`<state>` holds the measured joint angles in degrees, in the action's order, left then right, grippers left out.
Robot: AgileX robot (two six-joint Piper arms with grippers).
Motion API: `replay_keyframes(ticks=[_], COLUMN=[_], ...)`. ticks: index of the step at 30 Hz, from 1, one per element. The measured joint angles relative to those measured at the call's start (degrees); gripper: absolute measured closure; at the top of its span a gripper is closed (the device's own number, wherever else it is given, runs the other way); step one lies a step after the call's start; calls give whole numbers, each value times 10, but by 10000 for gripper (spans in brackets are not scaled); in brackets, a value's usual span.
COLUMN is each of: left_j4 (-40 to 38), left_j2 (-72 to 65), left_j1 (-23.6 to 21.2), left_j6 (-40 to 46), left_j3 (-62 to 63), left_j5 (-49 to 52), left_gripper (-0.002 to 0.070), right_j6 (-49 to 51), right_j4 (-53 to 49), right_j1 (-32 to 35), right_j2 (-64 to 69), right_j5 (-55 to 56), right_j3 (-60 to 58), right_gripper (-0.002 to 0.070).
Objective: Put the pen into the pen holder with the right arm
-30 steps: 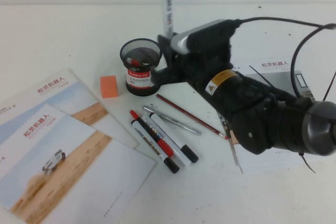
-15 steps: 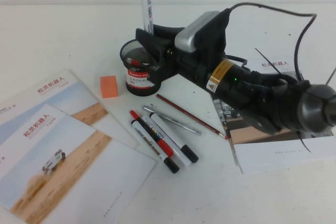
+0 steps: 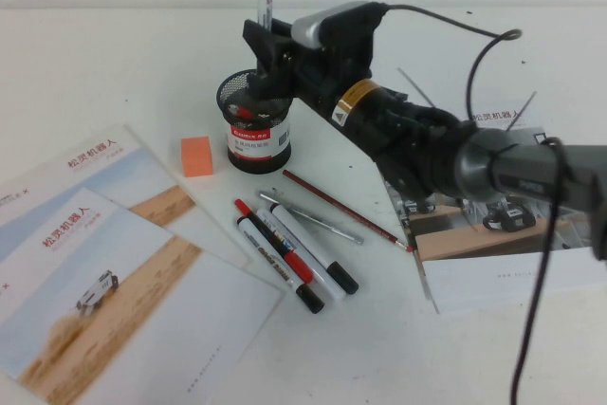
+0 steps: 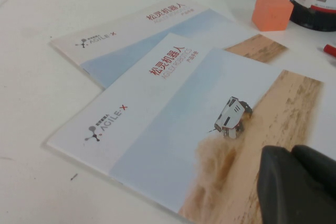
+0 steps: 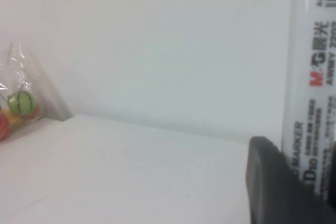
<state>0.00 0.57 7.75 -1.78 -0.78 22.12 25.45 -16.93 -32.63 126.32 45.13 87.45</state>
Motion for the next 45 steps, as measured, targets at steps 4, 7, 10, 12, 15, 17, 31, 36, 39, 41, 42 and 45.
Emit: replay_keyframes(ticks=[4,7,10,12,15,17,31,36,39,41,42,45], left_j4=[0,0,0,0,0,0,0,0,0,0,0,0], left_j2=[0,0,0,0,0,0,0,0,0,0,0,0], left_j1=[0,0,0,0,0,0,0,0,0,0,0,0], left_j6=[0,0,0,0,0,0,0,0,0,0,0,0], left_j3=[0,0,0,0,0,0,0,0,0,0,0,0], left_j5=[0,0,0,0,0,0,0,0,0,0,0,0], left_gripper=[676,676,676,676,676,676,676,676,676,676,676,676], right_j6=[1,1,0,0,0,0,2,-28,-83,-110,-119,-129], right_j4=[0,-1,-1,-1,-1,-4,-74,-85,-110,-117,-118,-119], right_j1=[0,0,0,0,1,1,5,5,5,5,5,5], right_j2=[37,53,56,56,56,56,-138,-268,-355,-410,-442,-530], right_j5=[-2,-17,-35,-42,-49,-50,-114,-103,-98,-96,-96,-109], right_j3=[26,31,31,31,31,31,-71,-241,-354,-408,-434,-492], right_gripper=[566,565,511,418,281,242,669,691,694,694,694,695])
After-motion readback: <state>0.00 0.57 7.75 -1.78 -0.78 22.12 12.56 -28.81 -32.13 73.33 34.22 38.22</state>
